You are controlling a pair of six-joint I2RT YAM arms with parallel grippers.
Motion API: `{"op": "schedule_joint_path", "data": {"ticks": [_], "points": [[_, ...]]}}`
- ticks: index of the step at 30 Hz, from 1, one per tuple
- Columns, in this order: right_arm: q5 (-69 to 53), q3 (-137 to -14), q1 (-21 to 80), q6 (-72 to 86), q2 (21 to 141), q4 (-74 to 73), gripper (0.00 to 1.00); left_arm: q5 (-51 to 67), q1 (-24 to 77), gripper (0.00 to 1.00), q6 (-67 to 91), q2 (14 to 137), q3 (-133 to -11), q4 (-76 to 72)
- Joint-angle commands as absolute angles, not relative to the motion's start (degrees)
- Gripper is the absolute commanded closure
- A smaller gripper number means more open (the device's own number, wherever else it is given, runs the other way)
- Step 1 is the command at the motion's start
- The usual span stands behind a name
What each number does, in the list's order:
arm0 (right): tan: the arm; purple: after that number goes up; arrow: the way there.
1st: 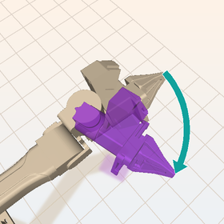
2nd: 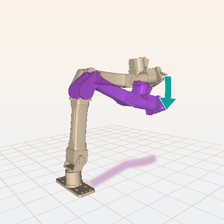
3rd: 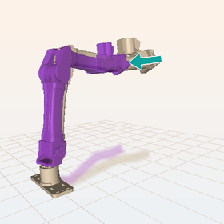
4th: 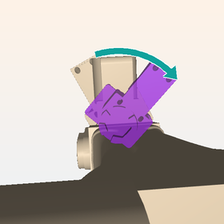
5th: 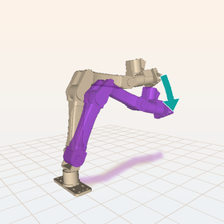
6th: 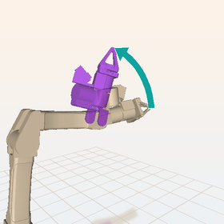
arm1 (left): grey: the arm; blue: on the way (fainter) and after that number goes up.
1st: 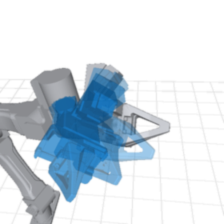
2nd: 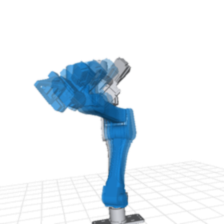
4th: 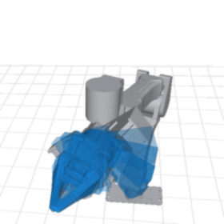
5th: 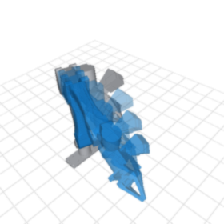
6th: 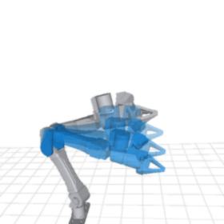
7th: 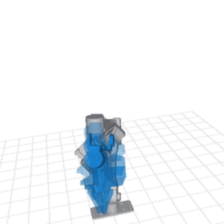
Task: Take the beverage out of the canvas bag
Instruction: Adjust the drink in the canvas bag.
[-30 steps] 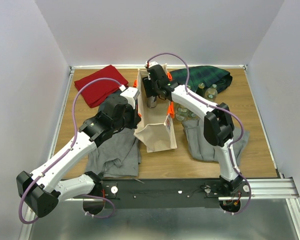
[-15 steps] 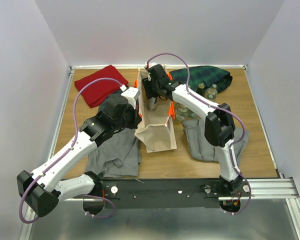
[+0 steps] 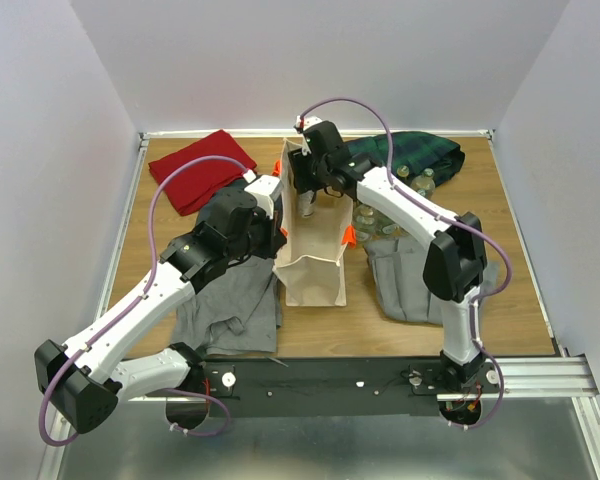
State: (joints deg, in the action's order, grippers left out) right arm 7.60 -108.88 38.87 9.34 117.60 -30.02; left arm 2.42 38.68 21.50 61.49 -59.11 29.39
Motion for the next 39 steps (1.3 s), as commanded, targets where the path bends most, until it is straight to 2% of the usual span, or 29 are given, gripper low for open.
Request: {"op": "schedule_joint_path", "data": {"ticks": [1, 27, 29, 30, 31, 33, 36, 39], "points": [[6.8, -108.5, 39.0, 9.1, 114.0, -27.2, 0.99, 5.1, 38.6, 1.0, 20.6, 62.1, -59.5, 29.6], [17.3, -100.4, 39.8, 8.9, 119.7, -20.6, 0.99, 3.9, 38.6, 1.0, 20.7, 60.9, -58.7, 30.2], [17.1, -100.4, 39.8, 9.3, 119.7, -21.4, 0.93, 4.0, 38.6, 1.0, 20.6, 60.9, -58.8, 30.2], [17.1, -100.2, 39.8, 9.4, 119.8, -21.4, 0.79, 4.0, 38.6, 1.0, 20.4, 61.2, -58.8, 30.3], [17.0, -100.0, 39.8, 9.7, 119.4, -21.5, 0.69, 4.0, 38.6, 1.0, 20.4, 61.2, -58.9, 30.3], [16.7, -99.8, 39.8, 9.8, 119.3, -21.7, 0.65, 4.1, 38.6, 1.0, 20.3, 61.4, -59.1, 30.4], [16.4, -100.0, 39.8, 10.3, 119.0, -22.5, 0.51, 4.2, 38.6, 1.0, 20.4, 61.4, -59.2, 30.2], [15.5, -101.0, 39.8, 11.1, 119.2, -24.4, 0.43, 4.2, 38.6, 1.0, 20.7, 61.3, -59.0, 30.1]]}}
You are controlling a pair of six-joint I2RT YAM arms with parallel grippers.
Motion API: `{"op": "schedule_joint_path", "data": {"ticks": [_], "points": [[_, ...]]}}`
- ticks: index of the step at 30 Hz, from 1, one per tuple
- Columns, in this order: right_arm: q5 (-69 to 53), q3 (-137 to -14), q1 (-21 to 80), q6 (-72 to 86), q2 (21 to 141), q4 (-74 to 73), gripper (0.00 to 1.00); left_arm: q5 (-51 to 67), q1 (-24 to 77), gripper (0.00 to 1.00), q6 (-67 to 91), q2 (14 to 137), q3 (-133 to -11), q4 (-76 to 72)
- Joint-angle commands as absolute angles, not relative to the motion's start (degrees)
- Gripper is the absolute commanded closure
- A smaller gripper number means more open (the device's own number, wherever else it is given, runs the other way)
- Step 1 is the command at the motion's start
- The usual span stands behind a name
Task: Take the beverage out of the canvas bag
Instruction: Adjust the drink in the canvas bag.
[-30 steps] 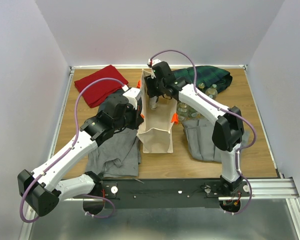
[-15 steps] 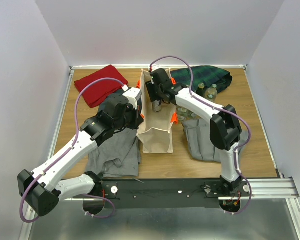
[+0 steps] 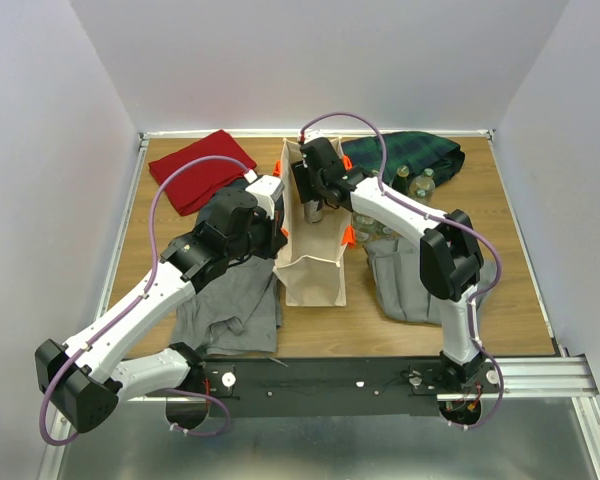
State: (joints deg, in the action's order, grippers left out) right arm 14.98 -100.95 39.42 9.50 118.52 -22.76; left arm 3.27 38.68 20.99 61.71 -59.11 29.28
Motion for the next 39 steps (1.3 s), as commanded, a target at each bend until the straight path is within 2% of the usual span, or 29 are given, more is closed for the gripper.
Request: {"op": "schedule_joint_path", "data": {"ticks": [1, 3, 6, 9, 23, 32, 39], "points": [[15.1, -101.1, 39.8, 11.3, 119.3, -25.1, 0.42, 4.2, 38.6, 1.0, 20.7, 61.2, -58.9, 30.1], [14.9, -100.5, 39.8, 11.6, 118.7, -25.4, 0.37, 4.0, 38.6, 1.0, 20.7, 60.9, -58.5, 30.0], [14.5, -100.8, 39.8, 11.8, 118.5, -26.6, 0.36, 4.1, 38.6, 1.0, 20.9, 60.8, -58.4, 30.0], [13.7, -101.6, 39.8, 11.7, 118.3, -28.3, 0.29, 4.2, 38.6, 1.0, 20.8, 61.1, -58.7, 30.1], [13.6, -102.9, 39.8, 12.4, 117.9, -33.1, 0.21, 4.7, 38.6, 1.0, 21.1, 61.6, -59.1, 29.9], [12.9, -104.0, 39.8, 12.4, 118.9, -33.9, 0.21, 4.7, 38.6, 1.0, 21.0, 61.7, -59.1, 29.9], [11.9, -106.5, 39.8, 12.1, 121.0, -36.9, 0.25, 4.8, 38.6, 1.0, 21.1, 61.5, -58.9, 29.9]]}}
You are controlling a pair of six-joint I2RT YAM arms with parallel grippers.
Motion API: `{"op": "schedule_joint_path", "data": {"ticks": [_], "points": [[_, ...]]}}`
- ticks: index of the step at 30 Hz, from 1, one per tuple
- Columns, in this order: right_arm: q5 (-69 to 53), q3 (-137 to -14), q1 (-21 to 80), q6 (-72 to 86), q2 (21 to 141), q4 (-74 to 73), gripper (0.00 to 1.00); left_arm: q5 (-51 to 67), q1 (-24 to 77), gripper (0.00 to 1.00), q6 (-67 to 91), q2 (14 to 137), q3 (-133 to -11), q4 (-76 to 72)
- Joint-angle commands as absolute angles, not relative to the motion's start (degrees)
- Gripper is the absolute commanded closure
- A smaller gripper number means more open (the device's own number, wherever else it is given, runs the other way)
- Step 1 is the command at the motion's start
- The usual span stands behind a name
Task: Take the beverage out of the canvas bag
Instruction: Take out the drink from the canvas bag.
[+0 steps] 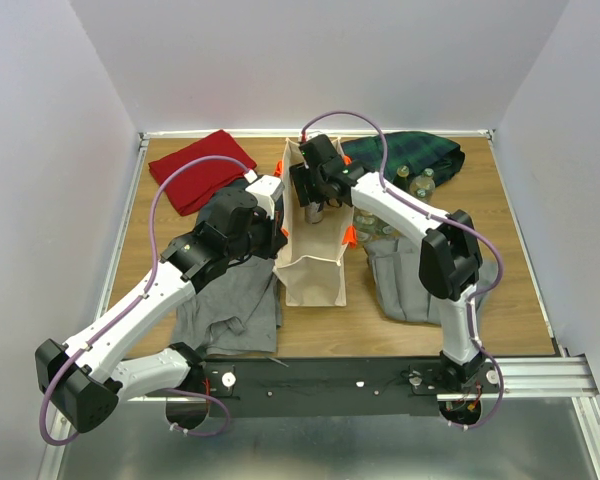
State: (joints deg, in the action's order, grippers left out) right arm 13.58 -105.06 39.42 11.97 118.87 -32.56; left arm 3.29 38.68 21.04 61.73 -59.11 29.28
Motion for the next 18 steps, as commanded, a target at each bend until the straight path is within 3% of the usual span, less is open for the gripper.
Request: {"op": "schedule_joint_path", "data": {"ticks": [1, 18], "points": [[11.8, -106.4, 39.8, 12.2, 121.1, -36.6, 0.26, 4.7, 38.6, 1.0, 21.1, 61.5, -58.8, 29.8], [9.8, -107.5, 39.8, 12.2, 122.9, -38.7, 0.25, 4.3, 38.6, 1.0, 21.1, 61.1, -58.4, 30.3]]}}
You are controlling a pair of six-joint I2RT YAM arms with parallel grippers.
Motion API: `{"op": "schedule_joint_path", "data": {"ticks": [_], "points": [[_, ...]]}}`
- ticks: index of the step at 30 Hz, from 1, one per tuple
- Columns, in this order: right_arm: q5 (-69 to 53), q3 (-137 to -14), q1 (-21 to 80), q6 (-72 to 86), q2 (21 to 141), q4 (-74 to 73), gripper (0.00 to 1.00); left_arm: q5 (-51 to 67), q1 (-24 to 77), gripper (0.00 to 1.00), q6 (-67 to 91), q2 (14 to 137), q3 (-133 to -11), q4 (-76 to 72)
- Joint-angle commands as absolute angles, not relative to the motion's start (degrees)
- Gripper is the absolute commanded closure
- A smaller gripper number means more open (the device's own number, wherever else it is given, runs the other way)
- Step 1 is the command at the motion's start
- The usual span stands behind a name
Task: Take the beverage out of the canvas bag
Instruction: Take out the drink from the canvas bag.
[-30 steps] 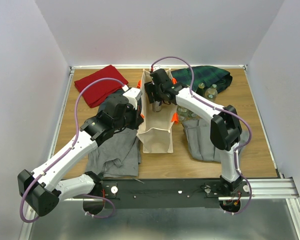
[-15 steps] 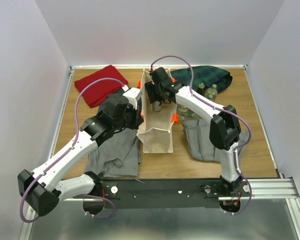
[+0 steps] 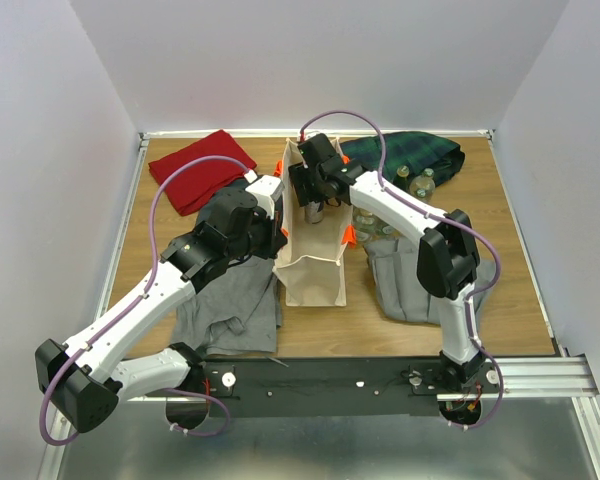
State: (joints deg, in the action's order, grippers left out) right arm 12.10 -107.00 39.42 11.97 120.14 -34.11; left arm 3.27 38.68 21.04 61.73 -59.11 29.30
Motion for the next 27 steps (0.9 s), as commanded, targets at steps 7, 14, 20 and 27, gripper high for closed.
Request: {"op": "schedule_joint_path", "data": {"ticks": [7, 14, 20, 27], "points": [[9.8, -107.8, 39.8, 12.5, 123.7, -40.2, 0.22, 4.3, 38.6, 1.0, 21.2, 61.2, -58.3, 30.2], [9.7, -106.6, 39.8, 12.7, 123.1, -39.4, 0.22, 4.5, 38.6, 1.0, 21.2, 61.4, -58.4, 30.1], [9.4, -106.6, 39.8, 12.7, 123.7, -39.9, 0.24, 4.3, 38.6, 1.0, 21.2, 61.3, -58.2, 30.1], [9.3, -106.3, 39.8, 12.7, 123.7, -40.0, 0.25, 4.4, 38.6, 1.0, 21.4, 61.2, -58.2, 30.1]]}}
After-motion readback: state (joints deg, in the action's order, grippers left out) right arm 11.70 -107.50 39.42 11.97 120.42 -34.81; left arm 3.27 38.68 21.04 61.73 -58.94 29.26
